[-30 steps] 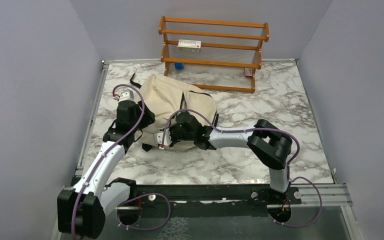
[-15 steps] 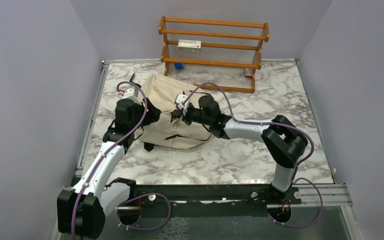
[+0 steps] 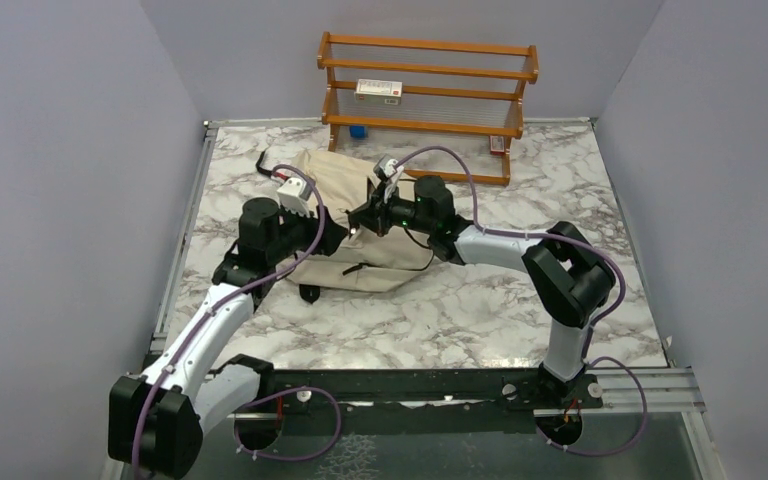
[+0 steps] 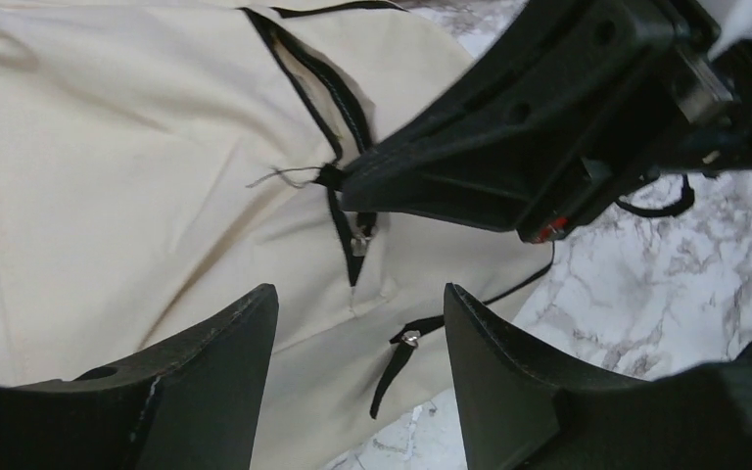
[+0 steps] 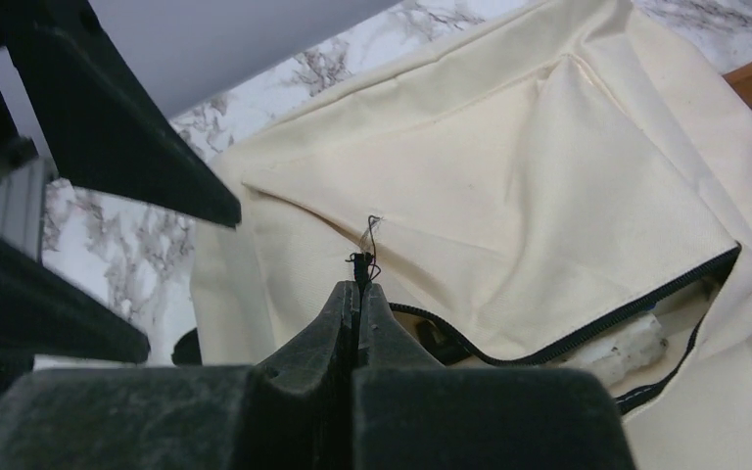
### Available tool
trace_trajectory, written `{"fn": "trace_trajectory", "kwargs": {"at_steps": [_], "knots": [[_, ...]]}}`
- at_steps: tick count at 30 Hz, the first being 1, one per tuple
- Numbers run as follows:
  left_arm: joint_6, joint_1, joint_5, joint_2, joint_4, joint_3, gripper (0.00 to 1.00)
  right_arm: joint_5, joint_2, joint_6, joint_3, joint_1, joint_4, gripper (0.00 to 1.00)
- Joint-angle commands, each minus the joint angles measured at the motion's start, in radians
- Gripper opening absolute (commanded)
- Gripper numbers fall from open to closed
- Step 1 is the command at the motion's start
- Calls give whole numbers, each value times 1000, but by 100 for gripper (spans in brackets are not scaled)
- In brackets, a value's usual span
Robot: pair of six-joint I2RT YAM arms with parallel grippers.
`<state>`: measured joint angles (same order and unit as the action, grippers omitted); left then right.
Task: Pack the student bag
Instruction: Zip the student bag at the center of the board.
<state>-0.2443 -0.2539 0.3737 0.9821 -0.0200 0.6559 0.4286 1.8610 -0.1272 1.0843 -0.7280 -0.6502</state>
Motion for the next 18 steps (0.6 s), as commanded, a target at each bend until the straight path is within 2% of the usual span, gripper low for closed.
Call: {"fn": "trace_trajectory", "kwargs": {"at_steps": [1,6,11,15,18], "knots": [[97,-93,-39,5,22,17,64,55,5,-86,72,21,-122,0],[93,-229,-244,51,1,26,64,69,6,-105,127,27,-108,0],[59,-280,-469,80,2,41,64,90,4,-110,149,30,-91,0],[71,-290,-576,96,8,64,64,113,6,-118,149,33,-90,0],[92,-296,-590,114,28,76,64,120,7,-130,145,33,-92,0]]}}
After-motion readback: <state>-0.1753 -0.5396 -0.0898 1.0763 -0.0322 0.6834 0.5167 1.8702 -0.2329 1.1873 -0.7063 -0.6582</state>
